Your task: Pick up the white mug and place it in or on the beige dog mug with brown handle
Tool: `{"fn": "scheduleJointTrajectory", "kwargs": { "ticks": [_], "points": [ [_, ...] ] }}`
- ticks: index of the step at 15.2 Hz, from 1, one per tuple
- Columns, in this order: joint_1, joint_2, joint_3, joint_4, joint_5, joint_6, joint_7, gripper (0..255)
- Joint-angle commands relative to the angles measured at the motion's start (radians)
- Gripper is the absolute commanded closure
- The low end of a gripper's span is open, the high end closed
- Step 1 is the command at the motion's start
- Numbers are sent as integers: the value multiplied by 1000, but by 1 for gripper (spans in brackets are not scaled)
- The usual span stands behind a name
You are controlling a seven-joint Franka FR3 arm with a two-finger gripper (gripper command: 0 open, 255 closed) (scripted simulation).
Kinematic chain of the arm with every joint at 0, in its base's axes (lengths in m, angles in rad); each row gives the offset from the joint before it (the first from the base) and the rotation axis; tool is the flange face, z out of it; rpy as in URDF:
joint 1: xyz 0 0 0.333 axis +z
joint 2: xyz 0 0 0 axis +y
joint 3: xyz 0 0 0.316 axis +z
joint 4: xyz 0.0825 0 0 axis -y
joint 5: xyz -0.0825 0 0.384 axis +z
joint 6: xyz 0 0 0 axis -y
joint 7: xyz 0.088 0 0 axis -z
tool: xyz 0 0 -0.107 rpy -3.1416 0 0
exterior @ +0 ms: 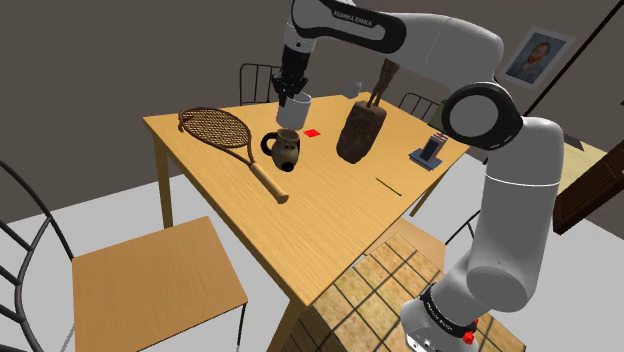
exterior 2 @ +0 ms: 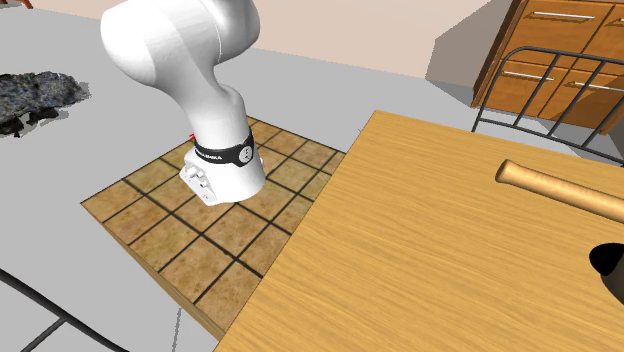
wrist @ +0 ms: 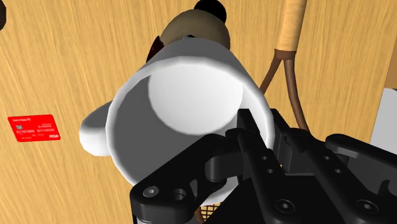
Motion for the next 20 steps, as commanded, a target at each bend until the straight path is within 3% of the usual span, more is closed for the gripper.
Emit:
{"fn": "scheduleJointTrajectory", "kwargs": {
  "ticks": [1, 8, 16, 17, 20],
  "points": [
    [-2, -4, 0, -31, 0, 27, 0, 255],
    [-7, -17, -1, -148, 1, 132, 2, 255],
    [-7, -17, -1, -148, 1, 132, 2, 255],
    [-7, -17, -1, -148, 1, 132, 2, 0],
    [-7, -17, -1, -148, 1, 132, 2, 0]
  ]
}}
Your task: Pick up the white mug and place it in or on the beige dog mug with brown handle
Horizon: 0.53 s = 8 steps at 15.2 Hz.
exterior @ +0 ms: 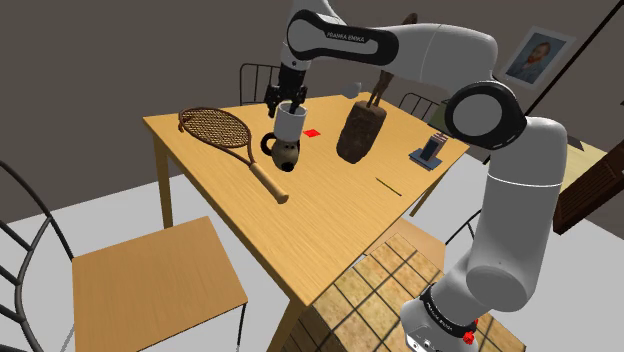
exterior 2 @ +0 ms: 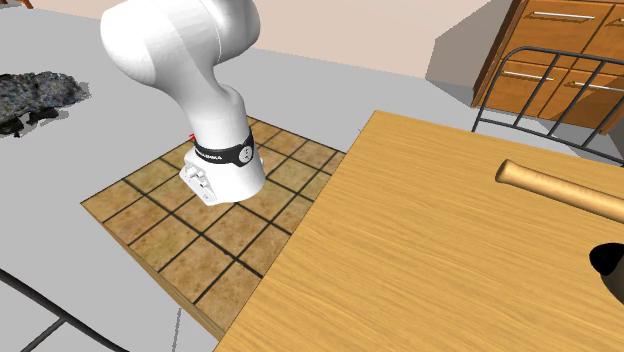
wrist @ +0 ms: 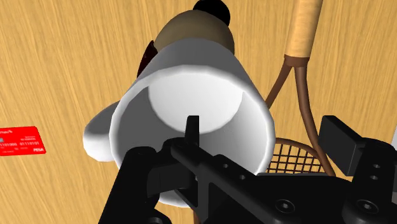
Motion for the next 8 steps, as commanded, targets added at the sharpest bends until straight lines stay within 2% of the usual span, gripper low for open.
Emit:
{"fn": "scheduleJointTrajectory", "kwargs": {
  "ticks": [1, 2, 6, 8],
  "points": [
    [0, 0, 0, 0, 0, 0, 0, 0],
    [0, 0, 0, 0, 0, 0, 0, 0],
    [7, 11, 1, 145, -1, -134, -2, 0],
    [7, 11, 1, 145, -1, -134, -2, 0]
  ]
}}
